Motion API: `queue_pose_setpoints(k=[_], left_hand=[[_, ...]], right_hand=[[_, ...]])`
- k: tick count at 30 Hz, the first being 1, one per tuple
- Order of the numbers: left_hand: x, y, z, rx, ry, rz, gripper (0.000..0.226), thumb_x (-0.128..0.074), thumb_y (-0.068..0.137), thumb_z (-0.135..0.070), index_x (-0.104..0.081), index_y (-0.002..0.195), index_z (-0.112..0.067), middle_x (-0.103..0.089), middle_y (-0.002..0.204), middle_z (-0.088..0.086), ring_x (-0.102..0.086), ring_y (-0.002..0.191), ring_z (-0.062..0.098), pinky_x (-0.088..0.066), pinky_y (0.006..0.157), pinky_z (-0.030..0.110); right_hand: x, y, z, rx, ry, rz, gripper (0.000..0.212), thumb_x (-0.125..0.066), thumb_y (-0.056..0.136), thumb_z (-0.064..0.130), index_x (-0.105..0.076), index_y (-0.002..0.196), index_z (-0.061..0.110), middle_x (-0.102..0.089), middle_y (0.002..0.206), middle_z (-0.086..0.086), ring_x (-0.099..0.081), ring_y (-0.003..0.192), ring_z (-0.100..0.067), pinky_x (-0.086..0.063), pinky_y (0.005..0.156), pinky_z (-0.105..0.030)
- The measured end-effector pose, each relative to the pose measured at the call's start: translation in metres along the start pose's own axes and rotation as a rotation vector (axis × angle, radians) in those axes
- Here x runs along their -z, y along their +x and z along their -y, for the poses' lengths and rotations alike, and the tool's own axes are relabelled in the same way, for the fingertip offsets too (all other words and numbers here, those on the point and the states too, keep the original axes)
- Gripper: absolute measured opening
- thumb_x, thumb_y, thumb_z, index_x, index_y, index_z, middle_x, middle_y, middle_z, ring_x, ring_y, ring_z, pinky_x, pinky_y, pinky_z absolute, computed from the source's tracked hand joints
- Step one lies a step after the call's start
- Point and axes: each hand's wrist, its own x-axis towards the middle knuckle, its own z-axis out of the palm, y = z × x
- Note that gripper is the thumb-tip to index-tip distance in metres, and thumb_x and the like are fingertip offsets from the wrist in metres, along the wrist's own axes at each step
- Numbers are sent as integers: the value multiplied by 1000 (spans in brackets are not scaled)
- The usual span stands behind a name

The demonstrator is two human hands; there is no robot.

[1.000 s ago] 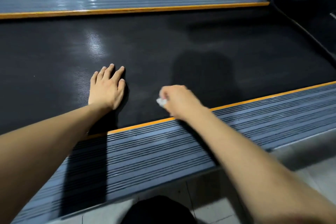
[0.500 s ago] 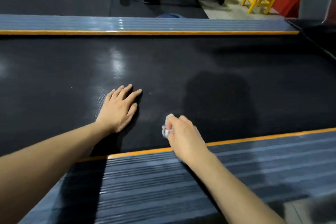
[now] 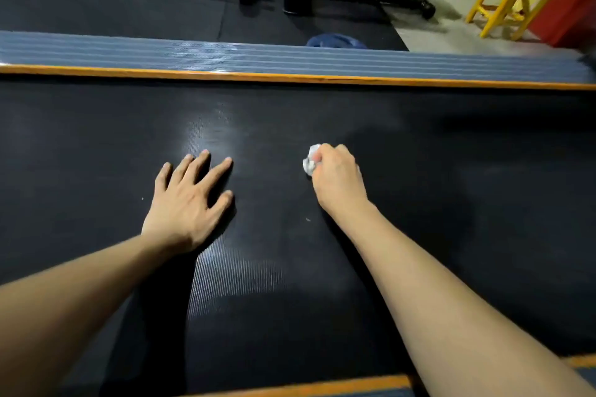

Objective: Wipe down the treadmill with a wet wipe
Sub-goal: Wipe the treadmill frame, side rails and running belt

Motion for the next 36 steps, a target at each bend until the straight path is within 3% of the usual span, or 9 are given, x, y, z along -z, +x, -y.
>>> queue_pose_setpoints(k=[8, 14, 18, 23, 26, 29, 31, 33, 36], left_hand=[[1, 1, 0, -12, -7, 7, 65, -24, 96, -60, -21, 159, -43, -21, 169, 5, -13, 156, 26, -5, 126, 51], [-2, 2, 0, -9, -11, -9, 65, -28, 97, -58, -23, 159, -41, -21, 169, 5, -13, 156, 26, -8, 126, 52], [-2, 3, 2, -16, -1, 9, 65, -29, 97, -59, -21, 160, -42, -20, 169, 4, -11, 157, 25, -7, 126, 52], [1, 3, 2, -21, -22, 19, 65, -28, 97, -60, -19, 160, -44, -18, 169, 2, -9, 157, 22, -4, 126, 50], [2, 2, 1, -6, -16, 26, 66, -27, 97, -61, -17, 160, -44, -16, 170, 1, -6, 157, 22, -5, 126, 50], [2, 3, -1, 1, -8, 28, 66, -25, 97, -61, -14, 160, -44, -13, 170, 1, -3, 158, 22, -4, 126, 50], [2, 3, -3, 2, -10, 28, 66, -26, 97, -60, -15, 160, -43, -14, 170, 1, -4, 157, 22, -4, 126, 50], [3, 3, -2, 1, -9, 33, 66, -27, 97, -60, -17, 160, -43, -16, 170, 2, -7, 157, 23, -5, 126, 51], [3, 3, 0, -3, -18, 36, 65, -30, 97, -60, -24, 159, -41, -18, 169, 2, -10, 157, 23, -5, 126, 50]], right_hand=[[-3, 137, 11, 132, -169, -216, 19, -49, 90, 15, -68, 94, 12, -59, 100, -16, -53, 94, -35, -36, 78, -39], [-50, 182, 11, -51, -217, -237, 29, -44, 99, 16, -67, 116, 14, -61, 114, -12, -54, 107, -32, -41, 86, -38], [-94, 166, 106, 254, -191, -70, 18, -55, 92, 25, -65, 105, 17, -68, 102, -7, -63, 94, -31, -36, 65, -34], [-88, 151, 114, 485, -301, 29, 19, -48, 97, 24, -63, 102, 15, -66, 99, -12, -62, 92, -34, -49, 74, -41], [-51, 177, 38, 233, -404, -44, 42, -48, 94, 48, -70, 77, 16, -67, 80, -8, -59, 78, -29, -43, 66, -38], [-22, 181, -18, -145, -378, -133, 34, -46, 100, 30, -75, 100, 12, -69, 99, -15, -62, 96, -34, -44, 73, -36], [-26, 169, 6, -171, -344, -129, 30, -47, 99, 25, -74, 88, 14, -67, 86, -10, -62, 96, -34, -41, 69, -33], [-54, 153, 65, -64, -220, -58, 35, -51, 96, 32, -71, 74, 15, -63, 69, -1, -64, 85, -31, -37, 60, -30], [-91, 119, 154, 325, -142, 169, 24, -48, 100, 25, -67, 108, 12, -67, 94, -10, -65, 92, -31, -47, 70, -32]])
